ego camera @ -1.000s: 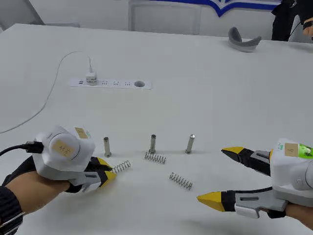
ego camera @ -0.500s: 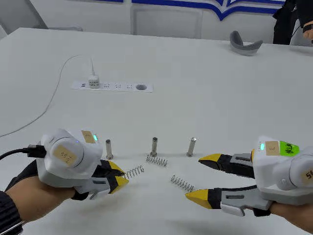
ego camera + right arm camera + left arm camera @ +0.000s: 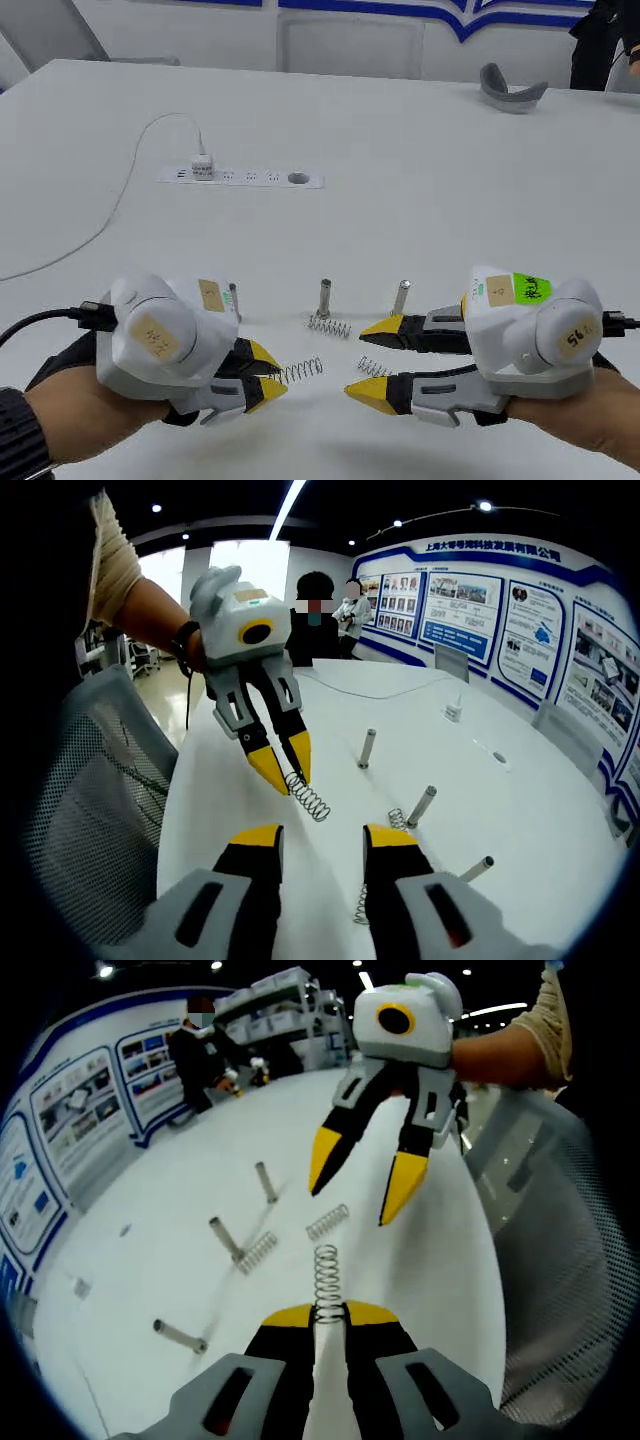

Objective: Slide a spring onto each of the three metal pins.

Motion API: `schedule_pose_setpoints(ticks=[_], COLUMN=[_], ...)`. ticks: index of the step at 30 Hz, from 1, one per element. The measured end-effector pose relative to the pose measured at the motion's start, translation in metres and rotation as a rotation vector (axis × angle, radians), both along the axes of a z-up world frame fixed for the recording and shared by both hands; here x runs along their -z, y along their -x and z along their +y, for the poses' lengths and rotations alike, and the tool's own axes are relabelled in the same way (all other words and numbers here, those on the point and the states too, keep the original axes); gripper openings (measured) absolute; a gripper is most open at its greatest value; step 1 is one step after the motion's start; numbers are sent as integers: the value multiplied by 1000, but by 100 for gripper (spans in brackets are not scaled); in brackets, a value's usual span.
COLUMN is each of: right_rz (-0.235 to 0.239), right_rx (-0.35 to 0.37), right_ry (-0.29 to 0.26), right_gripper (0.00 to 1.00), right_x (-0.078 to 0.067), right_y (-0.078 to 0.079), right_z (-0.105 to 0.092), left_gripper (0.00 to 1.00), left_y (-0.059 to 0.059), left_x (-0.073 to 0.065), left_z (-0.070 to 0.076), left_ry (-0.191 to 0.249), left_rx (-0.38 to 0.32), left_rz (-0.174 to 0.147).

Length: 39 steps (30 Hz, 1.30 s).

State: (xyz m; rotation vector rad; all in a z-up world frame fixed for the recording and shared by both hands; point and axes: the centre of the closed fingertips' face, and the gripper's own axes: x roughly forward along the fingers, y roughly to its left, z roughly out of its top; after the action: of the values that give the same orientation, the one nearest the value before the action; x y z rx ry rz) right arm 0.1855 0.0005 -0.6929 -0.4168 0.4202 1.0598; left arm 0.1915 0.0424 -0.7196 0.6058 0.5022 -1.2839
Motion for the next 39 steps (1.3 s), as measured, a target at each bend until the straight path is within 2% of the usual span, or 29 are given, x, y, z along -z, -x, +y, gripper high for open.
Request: schedule_pose_setpoints(ticks=[6,10,18,25,32,36,39], right_rz=[9,15,19,15,4,2,7], right_rx=[-59,-93,-150,-169,-171,-159,-144], right_ry=[28,47,94,132,151,150,136], right_gripper=[28,25,17,14,13,13,13], right_x=[8,12,19,25,28,28,28], right_y=[8,13,21,23,22,20,18], right_z=[10,13,17,18,17,15,15], left_gripper=[10,10,10,10,10,10,9], left_y=[12,19,27,31,30,30,29], left_x=[-2,-2,-1,-2,-10,-18,-21], left_z=[-6,-10,-14,-15,-16,-19,-21], left_ry=[-19,-26,-35,-32,7,50,66], left_rx=[65,100,137,144,118,99,90], left_rz=[-16,-16,-2,17,65,96,102])
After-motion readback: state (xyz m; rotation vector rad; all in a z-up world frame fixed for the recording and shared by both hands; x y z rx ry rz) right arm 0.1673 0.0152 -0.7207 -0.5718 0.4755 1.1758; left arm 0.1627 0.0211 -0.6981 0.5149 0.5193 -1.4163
